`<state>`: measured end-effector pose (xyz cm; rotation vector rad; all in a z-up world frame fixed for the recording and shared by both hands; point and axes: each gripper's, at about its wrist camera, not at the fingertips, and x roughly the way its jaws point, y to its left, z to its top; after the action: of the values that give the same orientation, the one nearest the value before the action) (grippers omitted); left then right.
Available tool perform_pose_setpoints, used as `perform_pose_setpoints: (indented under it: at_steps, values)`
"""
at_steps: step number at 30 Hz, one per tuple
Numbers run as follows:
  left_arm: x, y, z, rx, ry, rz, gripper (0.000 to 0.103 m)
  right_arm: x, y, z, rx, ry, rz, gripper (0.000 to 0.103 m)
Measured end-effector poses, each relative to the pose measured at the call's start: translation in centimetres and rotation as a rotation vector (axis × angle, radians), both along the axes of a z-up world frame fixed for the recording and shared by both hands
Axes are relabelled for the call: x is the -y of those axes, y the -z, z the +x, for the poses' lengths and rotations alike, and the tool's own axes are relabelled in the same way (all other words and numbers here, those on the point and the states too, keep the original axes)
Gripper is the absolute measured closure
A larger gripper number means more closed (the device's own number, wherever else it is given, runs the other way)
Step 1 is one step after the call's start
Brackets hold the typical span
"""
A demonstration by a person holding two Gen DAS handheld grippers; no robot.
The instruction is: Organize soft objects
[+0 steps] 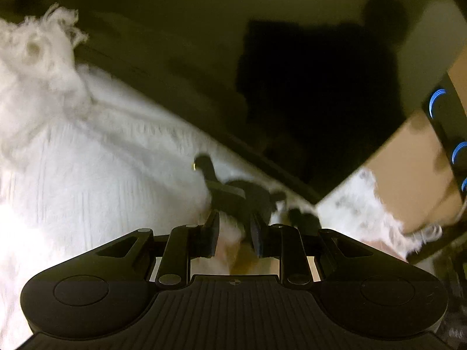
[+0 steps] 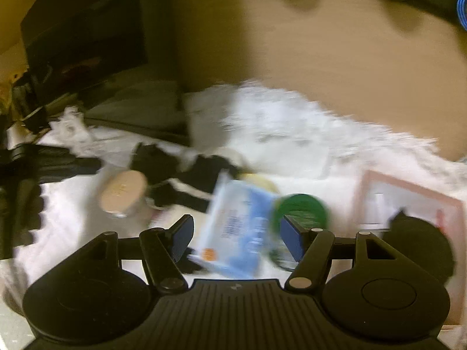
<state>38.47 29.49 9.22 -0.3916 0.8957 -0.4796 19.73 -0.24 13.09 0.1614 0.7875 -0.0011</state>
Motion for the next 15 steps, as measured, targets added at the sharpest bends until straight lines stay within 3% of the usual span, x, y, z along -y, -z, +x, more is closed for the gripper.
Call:
perform_pose_setpoints:
  at_steps: [4, 8, 15]
  values:
    - [0.4, -0.7, -0.2, 0.11, -0.02, 0.083, 0.077, -2.6, -0.3, 4.1, -0.044, -0.057, 0.085, 0.035]
    - [-0.5, 0.3, -2.7, 0.187, 0.017, 0.172, 0.077, -5.7, 0.2, 10.9, -0.126, -0.092, 0.189, 0.032]
    - [-3.9, 3.2, -5.8, 0.132, -0.006, 0.103, 0.077, -10.3, 3.9, 20.9, -0.268, -0.012, 0.166, 0.032]
